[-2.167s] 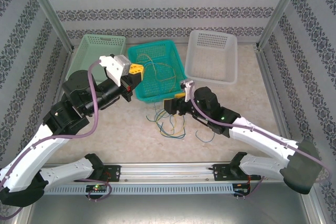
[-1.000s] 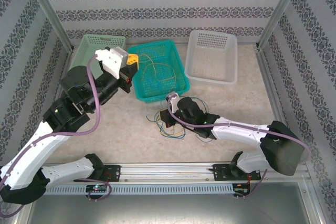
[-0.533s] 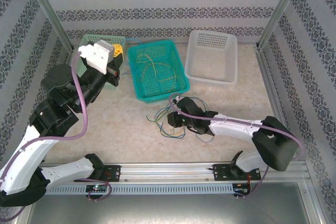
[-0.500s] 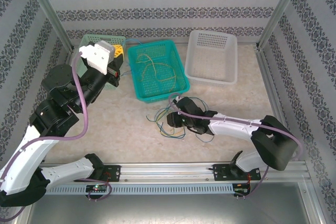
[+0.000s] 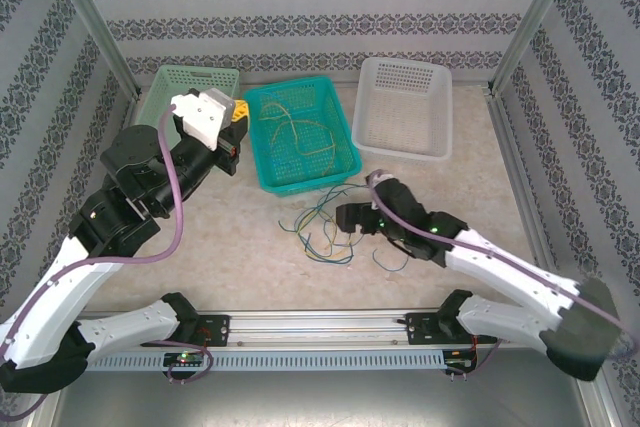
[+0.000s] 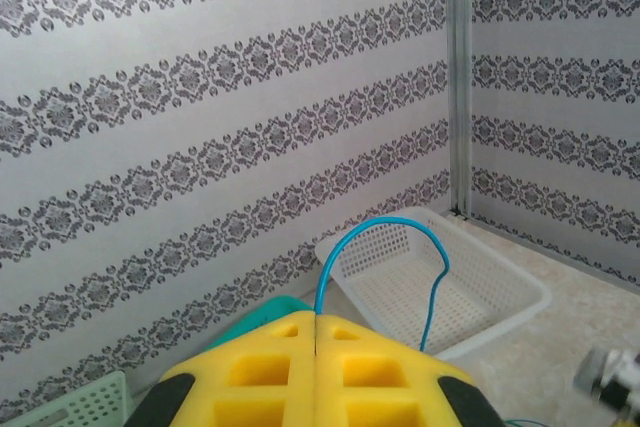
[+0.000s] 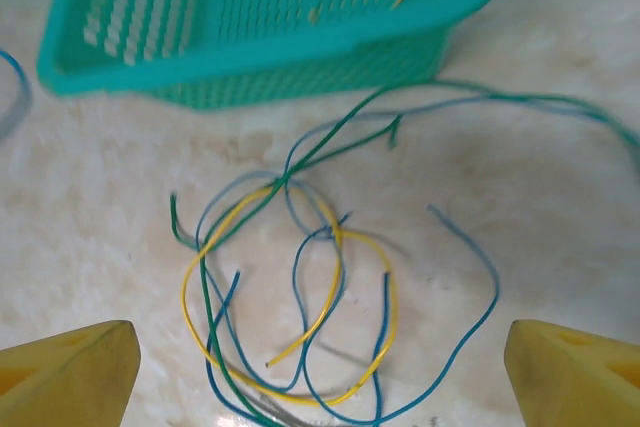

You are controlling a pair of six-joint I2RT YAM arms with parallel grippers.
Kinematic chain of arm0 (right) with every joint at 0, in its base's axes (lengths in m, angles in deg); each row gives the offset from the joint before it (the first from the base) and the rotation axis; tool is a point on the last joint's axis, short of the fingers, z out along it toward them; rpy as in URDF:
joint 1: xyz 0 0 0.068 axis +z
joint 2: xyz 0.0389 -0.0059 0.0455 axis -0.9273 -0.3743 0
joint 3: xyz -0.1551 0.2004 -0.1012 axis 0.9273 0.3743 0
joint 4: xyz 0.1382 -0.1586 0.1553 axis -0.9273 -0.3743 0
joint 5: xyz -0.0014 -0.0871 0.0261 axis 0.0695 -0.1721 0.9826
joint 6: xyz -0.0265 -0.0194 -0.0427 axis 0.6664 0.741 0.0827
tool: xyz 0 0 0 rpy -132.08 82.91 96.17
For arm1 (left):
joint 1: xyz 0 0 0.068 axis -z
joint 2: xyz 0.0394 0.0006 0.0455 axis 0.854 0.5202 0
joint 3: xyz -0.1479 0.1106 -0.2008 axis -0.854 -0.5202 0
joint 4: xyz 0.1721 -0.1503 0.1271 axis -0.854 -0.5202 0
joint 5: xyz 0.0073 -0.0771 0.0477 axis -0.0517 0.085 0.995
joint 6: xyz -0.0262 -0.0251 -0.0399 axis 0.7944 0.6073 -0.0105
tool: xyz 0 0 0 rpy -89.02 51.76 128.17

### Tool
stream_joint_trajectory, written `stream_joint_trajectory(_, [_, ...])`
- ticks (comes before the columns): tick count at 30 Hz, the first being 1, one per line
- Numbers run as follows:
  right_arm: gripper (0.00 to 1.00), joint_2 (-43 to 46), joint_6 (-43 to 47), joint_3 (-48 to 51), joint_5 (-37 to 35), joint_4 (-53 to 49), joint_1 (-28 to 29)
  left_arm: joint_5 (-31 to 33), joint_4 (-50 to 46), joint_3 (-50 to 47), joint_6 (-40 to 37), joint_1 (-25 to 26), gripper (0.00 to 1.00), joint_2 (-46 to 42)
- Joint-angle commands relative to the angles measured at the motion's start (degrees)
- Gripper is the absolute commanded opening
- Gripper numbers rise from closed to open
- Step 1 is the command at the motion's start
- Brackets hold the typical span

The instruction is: Untangle the cables

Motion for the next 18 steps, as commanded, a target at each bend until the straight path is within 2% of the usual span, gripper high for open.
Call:
stream_joint_trajectory(1, [0.91, 4.10, -1.98, -0.05, -2.83, -5.50, -2.13, -2.27, -0.54, -0.59, 1.79, -0.62, 0.00, 0.44])
stream_joint_trajectory(3, [0.89, 6.36, -2.90, -1.12, -2.61, -5.26, -2.55, -3.72, -0.55, -0.99, 2.10, -0.59, 0.00, 0.86])
stream_joint_trajectory(8, [0.82, 6.78, -3.27, -6.30, 4.07, -0.28, -2.76, -5.86, 0.04, -2.71, 3.84, -0.62, 0.00, 2.23])
stream_joint_trajectory(18, [0.83, -5.07, 6.52, -22.57, 6.44, 4.62, -0.52, -10.98, 1.73, -4.96, 8.06, -0.61, 0.00, 3.61])
